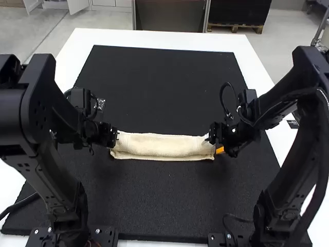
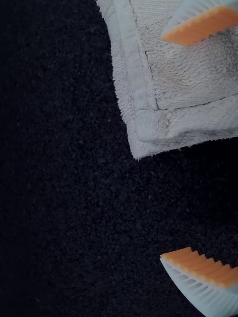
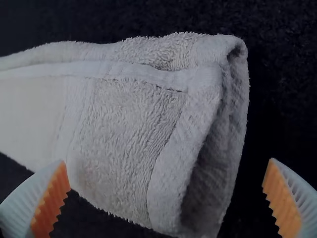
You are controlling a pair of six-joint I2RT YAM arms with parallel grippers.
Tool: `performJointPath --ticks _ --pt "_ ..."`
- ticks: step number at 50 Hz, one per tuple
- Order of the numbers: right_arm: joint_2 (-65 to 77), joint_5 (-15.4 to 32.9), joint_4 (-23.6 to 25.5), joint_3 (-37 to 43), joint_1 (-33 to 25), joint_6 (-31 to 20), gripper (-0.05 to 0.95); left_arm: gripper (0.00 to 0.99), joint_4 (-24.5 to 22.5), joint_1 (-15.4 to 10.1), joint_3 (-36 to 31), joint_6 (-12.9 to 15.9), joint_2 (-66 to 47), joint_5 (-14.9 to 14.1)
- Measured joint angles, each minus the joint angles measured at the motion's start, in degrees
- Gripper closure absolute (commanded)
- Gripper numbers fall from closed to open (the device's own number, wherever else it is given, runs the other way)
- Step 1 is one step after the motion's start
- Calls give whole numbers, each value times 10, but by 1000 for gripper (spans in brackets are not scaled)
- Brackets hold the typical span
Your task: Fold the towel.
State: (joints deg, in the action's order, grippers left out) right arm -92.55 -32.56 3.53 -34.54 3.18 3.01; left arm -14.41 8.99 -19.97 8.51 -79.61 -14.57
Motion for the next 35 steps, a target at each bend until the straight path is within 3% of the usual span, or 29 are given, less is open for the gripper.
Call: performJointPath --ticks 35 --pt "-12 -17 -2 -13 29 26 5 38 2 0 0 0 0 0"
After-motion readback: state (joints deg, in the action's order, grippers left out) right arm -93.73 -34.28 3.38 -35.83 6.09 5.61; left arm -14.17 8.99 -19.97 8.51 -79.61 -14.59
